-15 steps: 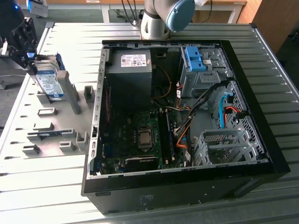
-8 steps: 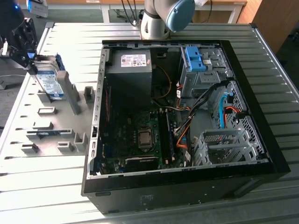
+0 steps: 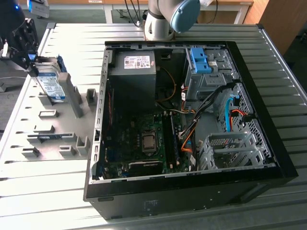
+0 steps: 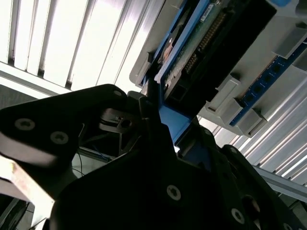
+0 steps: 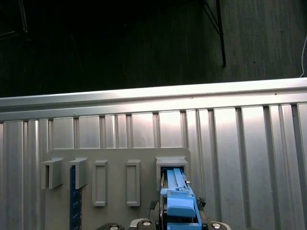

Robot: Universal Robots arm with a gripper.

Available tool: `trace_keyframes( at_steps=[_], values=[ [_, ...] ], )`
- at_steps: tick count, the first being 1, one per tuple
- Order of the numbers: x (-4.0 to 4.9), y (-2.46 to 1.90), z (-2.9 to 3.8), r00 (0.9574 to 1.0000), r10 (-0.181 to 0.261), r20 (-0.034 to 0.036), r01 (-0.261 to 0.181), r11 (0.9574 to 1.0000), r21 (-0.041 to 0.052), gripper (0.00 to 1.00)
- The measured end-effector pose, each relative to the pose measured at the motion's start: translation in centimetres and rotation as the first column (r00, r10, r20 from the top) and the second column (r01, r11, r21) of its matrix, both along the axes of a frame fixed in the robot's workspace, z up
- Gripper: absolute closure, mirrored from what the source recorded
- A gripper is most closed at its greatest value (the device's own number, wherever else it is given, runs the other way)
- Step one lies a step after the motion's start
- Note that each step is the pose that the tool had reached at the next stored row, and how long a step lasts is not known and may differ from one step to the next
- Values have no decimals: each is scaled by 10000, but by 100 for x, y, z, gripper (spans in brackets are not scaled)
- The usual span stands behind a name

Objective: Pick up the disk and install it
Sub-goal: 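Pick up the disk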

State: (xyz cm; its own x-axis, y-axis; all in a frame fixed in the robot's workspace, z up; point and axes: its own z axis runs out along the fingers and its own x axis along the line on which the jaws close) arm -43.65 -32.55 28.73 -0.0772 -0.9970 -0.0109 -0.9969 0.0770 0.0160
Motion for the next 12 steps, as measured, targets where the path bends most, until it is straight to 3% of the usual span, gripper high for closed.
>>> trace_keyframes(
  at_steps=[5, 12],
  values=[
    [0, 0, -1, 9980, 626, 0, -626, 9980, 0, 63],
    [0, -1, -1, 9977, 680, -1, -680, 9977, -1, 63]
  ],
)
